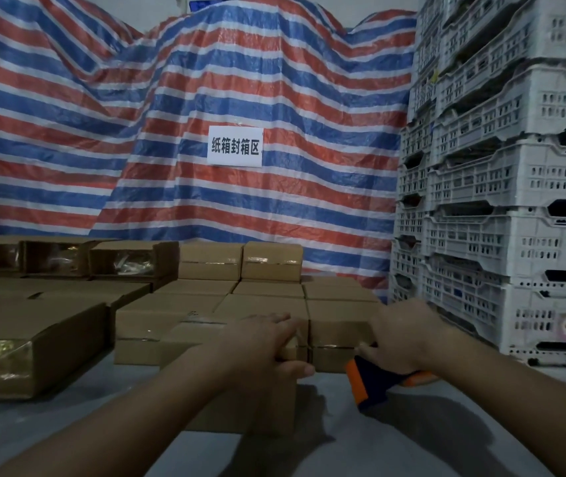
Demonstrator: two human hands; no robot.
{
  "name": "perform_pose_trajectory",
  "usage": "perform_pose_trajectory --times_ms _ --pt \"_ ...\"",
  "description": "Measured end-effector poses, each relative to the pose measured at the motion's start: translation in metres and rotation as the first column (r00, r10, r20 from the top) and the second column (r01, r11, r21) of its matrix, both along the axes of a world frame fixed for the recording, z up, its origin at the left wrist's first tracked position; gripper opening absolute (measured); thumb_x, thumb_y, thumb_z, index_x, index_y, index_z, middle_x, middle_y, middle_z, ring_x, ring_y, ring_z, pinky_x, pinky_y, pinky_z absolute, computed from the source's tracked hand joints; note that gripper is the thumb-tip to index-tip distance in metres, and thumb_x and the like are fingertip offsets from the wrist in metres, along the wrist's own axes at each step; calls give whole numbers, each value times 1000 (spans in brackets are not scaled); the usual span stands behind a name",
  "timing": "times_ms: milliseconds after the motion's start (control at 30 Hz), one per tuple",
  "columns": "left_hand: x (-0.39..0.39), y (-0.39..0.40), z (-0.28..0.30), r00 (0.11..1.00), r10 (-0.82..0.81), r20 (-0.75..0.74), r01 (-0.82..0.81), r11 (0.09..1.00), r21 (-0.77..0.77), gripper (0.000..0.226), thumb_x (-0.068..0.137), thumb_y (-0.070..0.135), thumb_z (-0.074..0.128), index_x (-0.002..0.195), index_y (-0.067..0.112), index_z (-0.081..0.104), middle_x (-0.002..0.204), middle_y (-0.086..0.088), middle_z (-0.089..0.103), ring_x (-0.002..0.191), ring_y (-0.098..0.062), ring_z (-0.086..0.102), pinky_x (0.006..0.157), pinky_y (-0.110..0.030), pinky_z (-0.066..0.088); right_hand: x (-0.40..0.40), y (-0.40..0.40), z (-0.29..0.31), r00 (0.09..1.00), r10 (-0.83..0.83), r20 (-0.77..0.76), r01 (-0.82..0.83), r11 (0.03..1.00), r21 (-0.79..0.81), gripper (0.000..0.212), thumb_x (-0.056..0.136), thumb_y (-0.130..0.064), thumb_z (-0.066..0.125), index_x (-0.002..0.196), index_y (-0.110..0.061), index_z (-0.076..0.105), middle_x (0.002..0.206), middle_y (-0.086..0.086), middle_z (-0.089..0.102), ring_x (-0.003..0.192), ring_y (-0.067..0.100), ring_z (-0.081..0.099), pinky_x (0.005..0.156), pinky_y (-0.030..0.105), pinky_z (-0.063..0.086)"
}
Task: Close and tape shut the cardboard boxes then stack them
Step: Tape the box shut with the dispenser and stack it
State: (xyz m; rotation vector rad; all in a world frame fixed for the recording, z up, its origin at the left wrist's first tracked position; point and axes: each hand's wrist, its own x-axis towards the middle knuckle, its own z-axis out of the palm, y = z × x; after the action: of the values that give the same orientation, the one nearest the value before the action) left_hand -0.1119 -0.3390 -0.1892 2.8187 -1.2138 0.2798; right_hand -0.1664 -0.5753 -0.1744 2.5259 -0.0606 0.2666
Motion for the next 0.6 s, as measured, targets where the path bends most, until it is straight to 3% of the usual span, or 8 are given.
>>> perform_pose_trajectory --times_ms 67,167,333,433,600 --pt "1 -1 0 1000 7 -1 -7 1000 -3 79 89 67 46 154 32 18 163 5 15 145 -20 23 114 -38 24 0 -3 -8 996 9 91 -9 1000 0 56 99 -66 32 74 -19 49 69 -2 45 67 19 47 59 29 39" --pt "3 -2 -2 1000 10 14 -10 1000 -7 76 88 69 46 151 33 25 161 4 21 143 -20 28 111 -39 27 1 -5 -19 968 18 252 -38 996 75 60 98 -70 30 63 -23 43 61 -4 43 53 14 42 52 28 36" --pt "8 -3 -5 1000 -12 21 13 999 -38 70 87 69 48 145 33 35 152 4 35 135 -18 38 100 -31 31 0 -4 -43 912 51 407 -114 985 133 67 95 -74 25 57 -23 47 56 -8 45 47 7 40 45 26 27" --pt "8 -3 -5 1000 -15 23 16 998 -60 68 86 70 49 142 34 38 148 5 39 130 -16 42 94 -28 32 -3 2 -53 905 11 424 -97 979 182 67 96 -72 25 57 -24 48 55 -9 46 47 7 40 43 26 25" --pt "2 -2 -3 1000 11 26 -10 999 -45 70 87 67 50 146 34 34 154 4 33 136 -19 38 104 -37 36 -6 11 -77 899 -120 422 -15 953 302 63 96 -72 27 59 -24 43 54 -8 41 46 5 35 42 26 23"
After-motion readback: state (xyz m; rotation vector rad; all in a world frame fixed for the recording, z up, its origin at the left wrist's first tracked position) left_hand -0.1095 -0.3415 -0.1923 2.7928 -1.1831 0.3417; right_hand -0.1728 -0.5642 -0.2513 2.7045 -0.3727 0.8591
